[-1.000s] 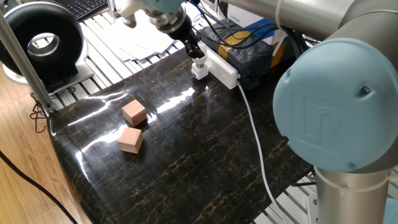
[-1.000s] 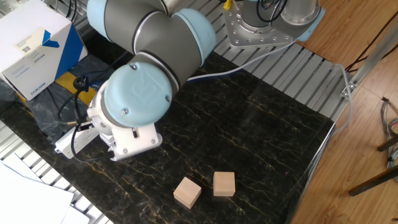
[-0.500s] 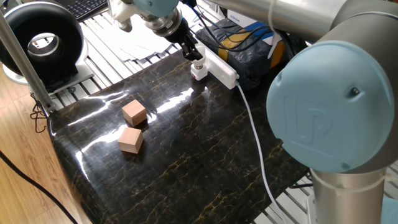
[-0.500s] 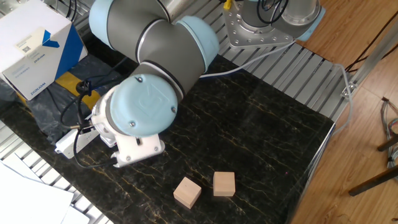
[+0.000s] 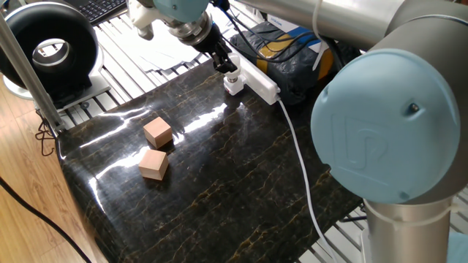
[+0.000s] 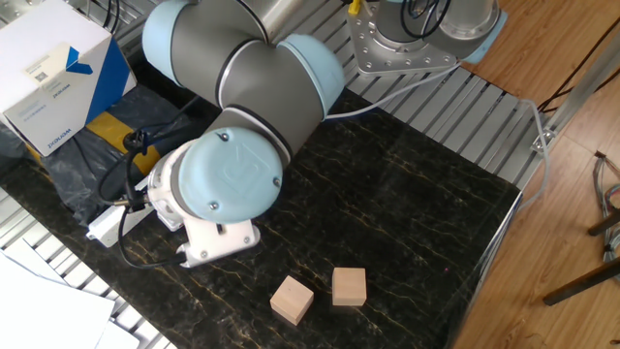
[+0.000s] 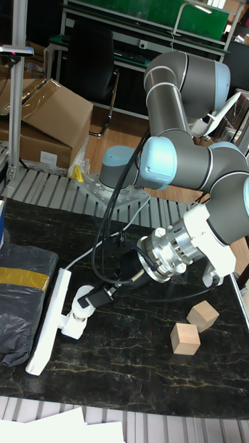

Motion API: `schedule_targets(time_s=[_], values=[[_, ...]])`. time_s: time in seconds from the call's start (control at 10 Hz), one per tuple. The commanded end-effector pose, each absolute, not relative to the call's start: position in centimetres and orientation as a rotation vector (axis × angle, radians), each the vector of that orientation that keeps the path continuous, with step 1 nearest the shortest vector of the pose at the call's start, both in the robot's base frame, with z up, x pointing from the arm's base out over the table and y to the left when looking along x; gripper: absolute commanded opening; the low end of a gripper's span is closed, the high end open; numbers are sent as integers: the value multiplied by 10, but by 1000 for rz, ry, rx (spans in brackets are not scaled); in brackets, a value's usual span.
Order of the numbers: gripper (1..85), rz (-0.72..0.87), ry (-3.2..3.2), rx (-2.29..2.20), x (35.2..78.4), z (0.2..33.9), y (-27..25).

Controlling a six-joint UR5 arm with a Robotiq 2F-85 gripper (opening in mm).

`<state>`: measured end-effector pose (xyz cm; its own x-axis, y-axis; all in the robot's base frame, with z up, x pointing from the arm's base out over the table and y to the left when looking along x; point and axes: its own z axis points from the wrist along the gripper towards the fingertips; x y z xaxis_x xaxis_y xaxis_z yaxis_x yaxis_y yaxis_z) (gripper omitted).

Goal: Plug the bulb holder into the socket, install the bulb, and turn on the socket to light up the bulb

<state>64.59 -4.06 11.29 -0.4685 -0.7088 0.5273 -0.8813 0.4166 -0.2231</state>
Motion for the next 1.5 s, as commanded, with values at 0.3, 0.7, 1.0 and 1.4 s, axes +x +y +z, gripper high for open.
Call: schedule_targets(time_s=[0.3,0.7,1.0,1.4], values=[[193,673,-2347,1334,645,108,-35],[193,674,-2353,1325,646,104,-33],[193,679,-2354,1321,647,102,-33],[187,682,-2357,1309,647,100,-31]])
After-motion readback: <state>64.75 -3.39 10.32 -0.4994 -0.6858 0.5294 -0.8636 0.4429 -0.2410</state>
